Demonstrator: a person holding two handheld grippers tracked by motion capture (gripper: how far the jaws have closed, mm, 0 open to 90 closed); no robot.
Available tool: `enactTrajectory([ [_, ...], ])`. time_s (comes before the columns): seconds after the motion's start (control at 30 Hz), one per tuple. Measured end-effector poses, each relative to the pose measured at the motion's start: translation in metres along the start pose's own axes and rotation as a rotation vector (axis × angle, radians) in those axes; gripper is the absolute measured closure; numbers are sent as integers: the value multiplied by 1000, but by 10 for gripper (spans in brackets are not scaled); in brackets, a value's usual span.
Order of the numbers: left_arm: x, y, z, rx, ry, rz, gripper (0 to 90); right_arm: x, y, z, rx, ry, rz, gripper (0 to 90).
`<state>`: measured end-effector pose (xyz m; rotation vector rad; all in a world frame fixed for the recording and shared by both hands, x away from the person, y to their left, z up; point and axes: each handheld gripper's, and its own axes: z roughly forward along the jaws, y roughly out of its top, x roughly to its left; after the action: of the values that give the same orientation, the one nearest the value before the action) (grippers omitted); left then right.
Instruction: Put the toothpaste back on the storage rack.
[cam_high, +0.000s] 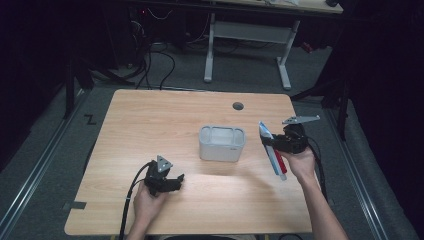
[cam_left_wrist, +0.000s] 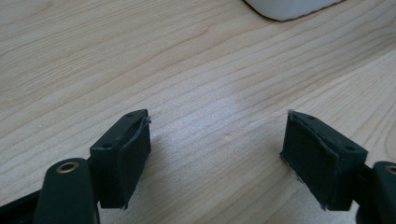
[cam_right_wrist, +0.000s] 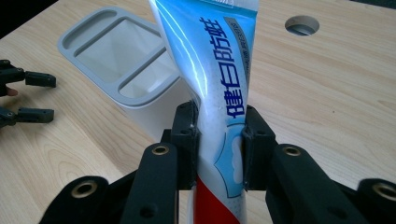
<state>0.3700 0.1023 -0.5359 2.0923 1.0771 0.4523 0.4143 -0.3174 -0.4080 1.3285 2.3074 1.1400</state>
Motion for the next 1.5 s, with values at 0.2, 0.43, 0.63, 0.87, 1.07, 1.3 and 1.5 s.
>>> enactTrajectory([
  [0.2, 0, 0, 0, 0, 1, 1, 239, 11, 2, -2, -26, 25, -22, 712],
  [0.43, 0, 0, 0, -1, 3, 2, 235, 32, 7, -6, -54, 57, -89, 712],
  [0.63, 0, 0, 0, 1, 3, 4, 234, 39, 11, -7, -63, 79, -96, 712],
  [0.87, 0, 0, 0, 1, 3, 4, 234, 51, 19, -4, -97, 102, -120, 712],
  [1.07, 0, 0, 0, 1, 3, 4, 234, 64, 31, -1, -121, 130, -148, 712],
  [1.3, 0, 0, 0, 0, 4, 3, 234, 72, 43, 1, -150, 134, -152, 716],
  [1.5, 0, 0, 0, -1, 4, 1, 235, 75, 50, 5, -157, 152, -155, 720],
])
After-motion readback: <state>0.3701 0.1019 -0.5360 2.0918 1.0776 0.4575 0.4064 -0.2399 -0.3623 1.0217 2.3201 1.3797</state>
